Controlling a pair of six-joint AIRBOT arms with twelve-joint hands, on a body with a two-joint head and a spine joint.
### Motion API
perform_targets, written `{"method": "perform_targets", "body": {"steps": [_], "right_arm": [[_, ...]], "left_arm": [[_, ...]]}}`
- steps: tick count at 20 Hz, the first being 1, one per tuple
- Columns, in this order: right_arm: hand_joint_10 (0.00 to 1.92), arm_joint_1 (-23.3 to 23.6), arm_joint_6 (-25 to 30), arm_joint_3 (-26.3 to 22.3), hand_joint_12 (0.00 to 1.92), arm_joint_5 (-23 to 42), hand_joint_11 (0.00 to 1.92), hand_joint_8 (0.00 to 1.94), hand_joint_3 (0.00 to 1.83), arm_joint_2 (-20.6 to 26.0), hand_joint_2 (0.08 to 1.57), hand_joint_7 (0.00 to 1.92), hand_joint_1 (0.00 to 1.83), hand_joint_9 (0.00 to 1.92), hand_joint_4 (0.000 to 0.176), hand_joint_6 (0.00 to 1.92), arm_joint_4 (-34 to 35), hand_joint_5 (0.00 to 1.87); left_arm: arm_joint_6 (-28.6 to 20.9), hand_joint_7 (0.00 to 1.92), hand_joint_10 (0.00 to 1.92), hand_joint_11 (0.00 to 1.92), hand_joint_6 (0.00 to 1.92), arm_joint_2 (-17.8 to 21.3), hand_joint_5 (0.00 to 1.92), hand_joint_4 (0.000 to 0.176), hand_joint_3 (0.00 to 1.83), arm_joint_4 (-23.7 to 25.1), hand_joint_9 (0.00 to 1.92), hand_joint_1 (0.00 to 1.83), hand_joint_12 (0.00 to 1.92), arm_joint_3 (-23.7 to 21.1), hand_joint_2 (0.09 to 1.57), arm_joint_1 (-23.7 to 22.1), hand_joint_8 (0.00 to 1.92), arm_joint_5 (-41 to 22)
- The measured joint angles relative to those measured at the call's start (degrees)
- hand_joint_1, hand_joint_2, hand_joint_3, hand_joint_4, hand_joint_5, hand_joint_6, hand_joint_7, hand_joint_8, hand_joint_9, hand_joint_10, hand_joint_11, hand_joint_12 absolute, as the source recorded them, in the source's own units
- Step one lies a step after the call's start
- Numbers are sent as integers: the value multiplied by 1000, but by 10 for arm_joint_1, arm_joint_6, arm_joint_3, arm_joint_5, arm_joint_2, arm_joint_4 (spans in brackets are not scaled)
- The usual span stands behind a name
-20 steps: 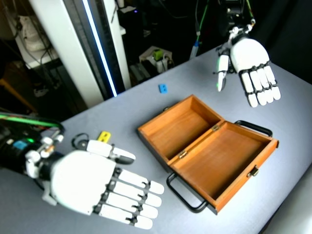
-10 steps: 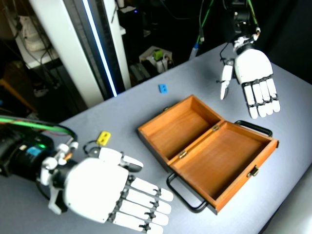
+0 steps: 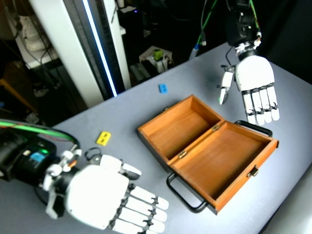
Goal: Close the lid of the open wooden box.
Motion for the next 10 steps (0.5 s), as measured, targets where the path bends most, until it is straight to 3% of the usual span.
{"method": "perform_targets", "body": {"steps": [7,10], "right_arm": [[7,31,0,18,20,-23,73,7,0,-22,1470,108,0,25,0,5,-22,160],[0,40,0,29,16,-38,70,0,0,-33,1474,83,0,7,0,0,-25,142]], "left_arm": [[95,0,0,0,0,-26,0,0,0,-78,0,0,0,30,1263,-25,0,24],[97,0,0,0,0,-36,0,0,0,-92,0,0,0,42,1270,-27,0,27]]}}
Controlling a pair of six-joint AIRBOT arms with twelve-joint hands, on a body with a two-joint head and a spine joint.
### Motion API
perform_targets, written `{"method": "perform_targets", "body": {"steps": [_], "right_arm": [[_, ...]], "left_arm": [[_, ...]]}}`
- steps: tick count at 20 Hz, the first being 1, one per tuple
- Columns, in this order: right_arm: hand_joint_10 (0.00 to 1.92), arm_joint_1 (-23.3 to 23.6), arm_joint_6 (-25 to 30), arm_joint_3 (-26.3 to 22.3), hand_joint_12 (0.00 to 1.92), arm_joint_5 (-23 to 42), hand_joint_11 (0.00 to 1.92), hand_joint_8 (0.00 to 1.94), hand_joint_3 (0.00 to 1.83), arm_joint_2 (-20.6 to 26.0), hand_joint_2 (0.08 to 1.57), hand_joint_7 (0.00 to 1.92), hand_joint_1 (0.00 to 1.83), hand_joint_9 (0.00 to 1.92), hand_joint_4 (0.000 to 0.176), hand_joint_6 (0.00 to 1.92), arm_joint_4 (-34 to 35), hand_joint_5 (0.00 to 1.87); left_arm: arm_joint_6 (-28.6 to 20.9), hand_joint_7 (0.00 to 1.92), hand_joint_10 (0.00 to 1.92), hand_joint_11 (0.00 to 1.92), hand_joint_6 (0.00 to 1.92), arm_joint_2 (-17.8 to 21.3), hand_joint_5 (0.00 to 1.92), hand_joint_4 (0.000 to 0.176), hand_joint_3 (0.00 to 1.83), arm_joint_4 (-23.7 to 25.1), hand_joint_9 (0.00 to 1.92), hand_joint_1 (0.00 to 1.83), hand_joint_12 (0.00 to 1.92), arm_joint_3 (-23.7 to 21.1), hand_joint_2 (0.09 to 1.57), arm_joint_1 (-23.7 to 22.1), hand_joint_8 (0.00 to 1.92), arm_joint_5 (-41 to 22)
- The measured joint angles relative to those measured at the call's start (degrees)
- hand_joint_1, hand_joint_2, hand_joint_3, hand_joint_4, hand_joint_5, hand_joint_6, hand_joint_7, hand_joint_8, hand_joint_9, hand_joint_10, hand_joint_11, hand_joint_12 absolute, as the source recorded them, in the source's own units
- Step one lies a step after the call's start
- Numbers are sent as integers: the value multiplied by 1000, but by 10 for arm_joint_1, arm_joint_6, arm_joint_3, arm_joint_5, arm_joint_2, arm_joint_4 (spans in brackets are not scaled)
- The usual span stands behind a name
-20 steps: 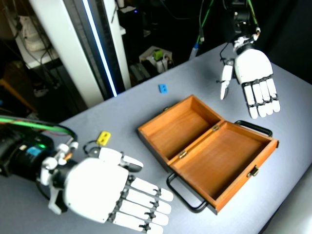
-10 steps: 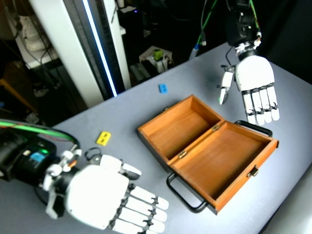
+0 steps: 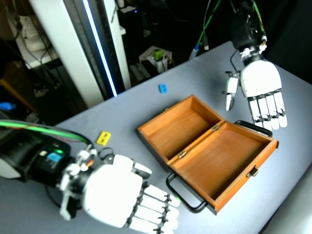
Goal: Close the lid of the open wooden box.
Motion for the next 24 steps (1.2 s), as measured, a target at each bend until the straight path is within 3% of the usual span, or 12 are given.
{"method": "perform_targets", "body": {"steps": [10,23,24], "right_arm": [[0,18,-1,14,12,-26,70,4,0,-20,1476,92,0,2,0,2,-16,135],[0,18,-1,12,3,-33,51,2,2,-20,1483,79,0,0,0,3,-16,119],[5,18,-1,12,10,-33,67,7,2,-20,1485,94,0,12,0,7,-16,132]], "left_arm": [[0,0,0,0,0,-10,0,0,13,-14,0,0,0,3,1333,0,0,-3],[2,0,0,0,0,-19,0,0,0,-24,0,0,0,8,1218,9,0,-6],[2,9,5,14,2,-24,7,0,20,-26,13,10,6,15,1328,9,3,-3]]}}
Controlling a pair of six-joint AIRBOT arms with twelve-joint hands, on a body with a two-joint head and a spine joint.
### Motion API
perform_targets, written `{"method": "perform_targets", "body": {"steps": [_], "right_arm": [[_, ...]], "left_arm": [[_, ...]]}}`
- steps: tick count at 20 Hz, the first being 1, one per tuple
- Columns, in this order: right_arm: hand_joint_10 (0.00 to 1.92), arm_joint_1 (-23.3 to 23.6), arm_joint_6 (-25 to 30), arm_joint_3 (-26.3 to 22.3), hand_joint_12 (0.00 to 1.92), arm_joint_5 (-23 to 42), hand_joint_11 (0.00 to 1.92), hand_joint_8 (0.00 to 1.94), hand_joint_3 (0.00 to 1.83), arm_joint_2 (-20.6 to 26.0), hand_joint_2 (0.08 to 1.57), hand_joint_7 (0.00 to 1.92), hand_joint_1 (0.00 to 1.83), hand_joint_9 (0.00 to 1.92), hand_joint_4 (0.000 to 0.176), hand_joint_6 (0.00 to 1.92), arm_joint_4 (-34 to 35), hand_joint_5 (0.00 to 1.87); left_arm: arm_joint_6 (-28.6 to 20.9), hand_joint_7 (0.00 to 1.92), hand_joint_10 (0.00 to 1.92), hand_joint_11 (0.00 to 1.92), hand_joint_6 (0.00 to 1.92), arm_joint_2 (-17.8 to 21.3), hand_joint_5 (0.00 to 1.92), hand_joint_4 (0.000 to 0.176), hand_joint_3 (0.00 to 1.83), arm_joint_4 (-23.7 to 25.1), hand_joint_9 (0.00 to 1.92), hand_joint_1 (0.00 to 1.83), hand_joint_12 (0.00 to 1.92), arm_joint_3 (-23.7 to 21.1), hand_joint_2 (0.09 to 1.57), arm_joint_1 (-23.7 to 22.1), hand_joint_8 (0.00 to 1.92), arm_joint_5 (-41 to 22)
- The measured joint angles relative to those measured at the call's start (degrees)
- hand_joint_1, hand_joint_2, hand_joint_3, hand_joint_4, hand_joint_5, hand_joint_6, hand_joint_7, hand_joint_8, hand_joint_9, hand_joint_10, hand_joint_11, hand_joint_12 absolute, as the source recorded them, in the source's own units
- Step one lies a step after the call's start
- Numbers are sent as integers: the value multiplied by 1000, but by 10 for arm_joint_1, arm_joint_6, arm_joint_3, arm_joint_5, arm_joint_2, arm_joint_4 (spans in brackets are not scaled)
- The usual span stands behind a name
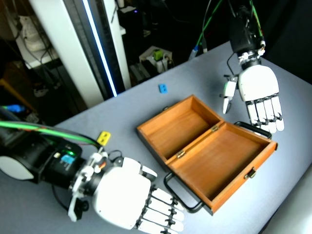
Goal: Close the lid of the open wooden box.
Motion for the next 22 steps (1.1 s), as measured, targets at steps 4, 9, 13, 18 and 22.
{"method": "perform_targets", "body": {"steps": [4,9,13,18,22], "right_arm": [[0,0,0,-1,7,0,62,0,0,0,1477,81,0,0,0,2,-4,125],[5,0,0,-1,10,-3,75,6,0,-2,1457,85,0,12,0,8,-7,137],[1,0,0,-1,11,-3,78,5,0,-3,1440,89,0,3,4,1,-7,128],[3,0,19,-8,4,7,67,8,0,-2,1409,104,0,11,1,6,-7,134],[2,0,22,-12,2,9,63,2,0,3,1414,97,0,9,0,4,-6,133]], "left_arm": [[26,128,3,0,15,-17,167,0,0,-32,44,486,0,23,1313,-2,8,14],[176,17,0,0,5,-37,17,0,0,-150,0,78,0,39,1262,-11,5,22],[181,70,0,0,24,-28,215,0,17,-154,0,566,0,24,1410,-8,5,4],[153,1,0,0,0,-4,4,24,12,-100,0,125,0,-20,1222,-7,0,-29],[38,0,0,0,7,17,25,0,15,-33,0,427,0,-42,1330,12,0,-76]]}}
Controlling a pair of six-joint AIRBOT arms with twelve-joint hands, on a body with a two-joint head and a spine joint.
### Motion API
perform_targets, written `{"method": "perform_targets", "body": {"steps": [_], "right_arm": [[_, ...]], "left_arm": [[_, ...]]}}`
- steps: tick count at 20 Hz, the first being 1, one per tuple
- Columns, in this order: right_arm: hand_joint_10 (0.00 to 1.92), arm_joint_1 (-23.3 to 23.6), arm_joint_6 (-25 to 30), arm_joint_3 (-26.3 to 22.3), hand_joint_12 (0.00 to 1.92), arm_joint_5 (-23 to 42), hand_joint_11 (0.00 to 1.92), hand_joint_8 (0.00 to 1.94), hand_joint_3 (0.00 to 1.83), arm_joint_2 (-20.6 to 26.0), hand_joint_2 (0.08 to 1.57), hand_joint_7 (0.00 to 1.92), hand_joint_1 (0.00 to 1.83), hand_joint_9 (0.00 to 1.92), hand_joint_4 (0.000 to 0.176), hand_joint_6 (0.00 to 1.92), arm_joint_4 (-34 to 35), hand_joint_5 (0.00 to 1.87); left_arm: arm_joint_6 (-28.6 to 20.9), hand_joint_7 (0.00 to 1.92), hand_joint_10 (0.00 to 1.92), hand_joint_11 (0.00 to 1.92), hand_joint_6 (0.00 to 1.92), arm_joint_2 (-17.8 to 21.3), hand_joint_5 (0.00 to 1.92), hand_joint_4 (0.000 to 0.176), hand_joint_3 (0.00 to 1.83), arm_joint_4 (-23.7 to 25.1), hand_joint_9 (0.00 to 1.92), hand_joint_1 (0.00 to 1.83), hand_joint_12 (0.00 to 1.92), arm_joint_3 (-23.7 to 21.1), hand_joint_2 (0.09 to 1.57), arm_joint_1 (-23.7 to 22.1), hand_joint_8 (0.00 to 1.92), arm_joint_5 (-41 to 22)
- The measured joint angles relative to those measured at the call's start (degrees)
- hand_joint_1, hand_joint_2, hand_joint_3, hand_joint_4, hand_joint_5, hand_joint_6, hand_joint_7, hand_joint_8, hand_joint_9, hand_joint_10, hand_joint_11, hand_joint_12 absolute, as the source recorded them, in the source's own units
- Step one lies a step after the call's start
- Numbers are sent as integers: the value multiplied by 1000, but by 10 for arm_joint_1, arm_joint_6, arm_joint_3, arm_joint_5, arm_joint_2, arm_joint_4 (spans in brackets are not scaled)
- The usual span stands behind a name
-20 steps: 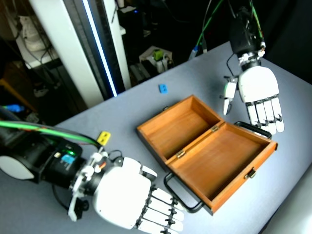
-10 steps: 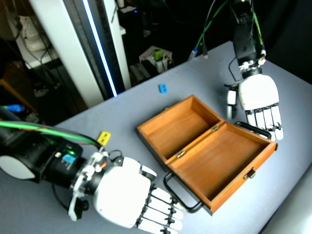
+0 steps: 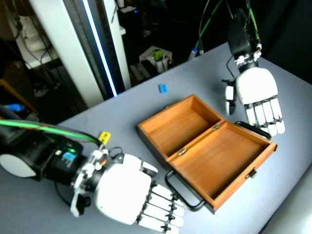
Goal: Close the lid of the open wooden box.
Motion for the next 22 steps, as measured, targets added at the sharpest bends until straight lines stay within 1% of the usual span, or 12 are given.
{"method": "perform_targets", "body": {"steps": [2,3,7,9,10,11,13,14,15,16,20,22], "right_arm": [[0,0,2,-3,2,2,53,0,1,0,1425,85,0,0,0,1,2,128],[0,0,2,-7,7,2,65,3,2,0,1427,93,0,0,0,4,5,135],[0,0,3,-12,10,10,73,0,10,0,1451,83,0,0,0,1,7,129],[5,0,3,-12,14,14,85,4,10,1,1457,93,0,14,0,4,8,138],[5,0,3,-12,14,16,85,4,10,1,1457,93,0,14,0,4,8,138],[3,0,3,-12,8,17,71,4,5,1,1452,88,0,8,3,2,8,134],[1,0,3,-14,5,21,66,5,10,1,1466,92,0,3,0,4,8,140],[0,0,3,-14,4,25,63,0,5,0,1458,81,0,0,0,1,8,132],[0,0,3,-14,2,25,60,0,2,0,1451,72,0,0,11,0,8,127],[0,0,3,-14,4,26,64,0,6,0,1462,70,0,0,1,2,8,133],[0,-4,4,-13,3,29,62,2,4,0,1459,71,0,1,3,2,8,130],[3,-4,4,-14,7,26,74,4,7,0,1470,79,0,8,0,3,7,137]], "left_arm": [[-50,0,0,0,0,6,0,0,7,22,0,90,0,-6,1319,8,0,-17],[-73,0,0,0,0,9,0,0,2,29,0,17,0,-10,1308,14,0,-26],[-150,0,0,0,0,18,0,0,0,56,0,0,0,-15,1292,31,0,-46],[-150,0,0,0,0,19,0,14,0,61,0,0,0,-10,1228,31,0,-40],[-150,0,0,0,0,18,0,14,0,64,0,0,0,-6,1228,31,0,-34],[-151,0,0,0,0,14,0,0,18,64,0,0,0,3,1278,30,0,-25],[-151,0,0,0,0,10,0,0,7,59,0,0,0,11,1338,30,0,-15],[-138,0,0,0,0,8,0,0,0,46,0,0,0,17,1315,27,0,-4],[-128,0,0,0,0,8,0,0,0,38,0,0,0,18,1306,27,0,-2],[-119,0,0,0,0,7,0,0,0,32,0,0,0,19,1292,27,0,0],[-69,0,0,0,0,3,0,0,0,-12,0,0,0,27,1189,27,0,15],[-38,0,0,0,0,1,0,0,8,-40,1,0,0,34,1243,27,0,20]]}}
